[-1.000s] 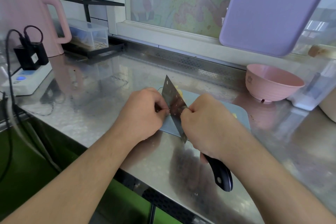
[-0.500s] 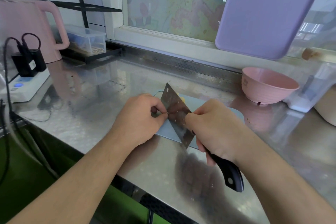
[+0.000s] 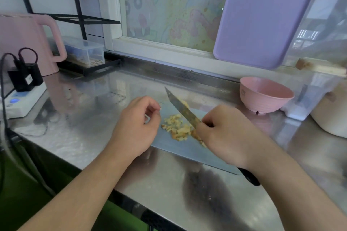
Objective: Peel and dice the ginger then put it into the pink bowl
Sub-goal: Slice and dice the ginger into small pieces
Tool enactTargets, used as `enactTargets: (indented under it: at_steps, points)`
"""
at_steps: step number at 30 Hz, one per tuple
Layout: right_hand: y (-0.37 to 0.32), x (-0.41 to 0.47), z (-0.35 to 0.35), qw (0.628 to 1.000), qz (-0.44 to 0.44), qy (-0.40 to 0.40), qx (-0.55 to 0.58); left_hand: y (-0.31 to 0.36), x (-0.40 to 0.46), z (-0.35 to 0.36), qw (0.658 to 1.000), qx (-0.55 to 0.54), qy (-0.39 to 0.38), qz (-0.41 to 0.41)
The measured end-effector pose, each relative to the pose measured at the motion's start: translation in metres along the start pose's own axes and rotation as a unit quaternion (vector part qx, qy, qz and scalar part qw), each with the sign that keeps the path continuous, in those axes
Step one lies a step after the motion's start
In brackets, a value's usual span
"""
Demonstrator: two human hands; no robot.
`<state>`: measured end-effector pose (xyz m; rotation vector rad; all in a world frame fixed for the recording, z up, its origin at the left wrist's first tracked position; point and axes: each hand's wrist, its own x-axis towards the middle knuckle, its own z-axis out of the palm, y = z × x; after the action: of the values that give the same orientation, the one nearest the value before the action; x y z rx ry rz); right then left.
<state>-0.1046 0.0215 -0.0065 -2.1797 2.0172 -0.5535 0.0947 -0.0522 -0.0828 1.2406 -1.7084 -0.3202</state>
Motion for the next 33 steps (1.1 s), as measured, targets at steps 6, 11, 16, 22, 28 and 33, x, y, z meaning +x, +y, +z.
enactTargets:
  at_steps: [6, 11, 16, 22, 28, 33]
  points:
    - [0.012, -0.008, -0.009, 0.972, -0.119, 0.031, -0.200, 0.023, -0.009, -0.016, 0.989, -0.040, -0.004, 0.144]
    - [0.035, -0.018, -0.005, 0.972, -0.139, 0.019, -0.189, 0.038, 0.003, -0.006, 0.977, -0.037, -0.126, 0.167]
    - [0.044, -0.020, -0.001, 0.976, -0.151, 0.014, -0.158, 0.041, 0.015, 0.013, 0.971, 0.041, -0.210, 0.106]
    - [0.053, -0.027, -0.004, 0.978, -0.157, 0.024, -0.134, 0.045, 0.039, 0.023, 0.963, 0.065, -0.255, 0.058]
    - [0.060, -0.028, -0.009, 0.986, -0.132, 0.020, -0.097, 0.045, 0.046, 0.027, 0.978, 0.064, -0.192, 0.057]
    - [0.064, -0.026, -0.013, 0.992, -0.111, 0.015, -0.061, 0.071, 0.039, 0.024, 0.964, 0.046, -0.243, 0.096]
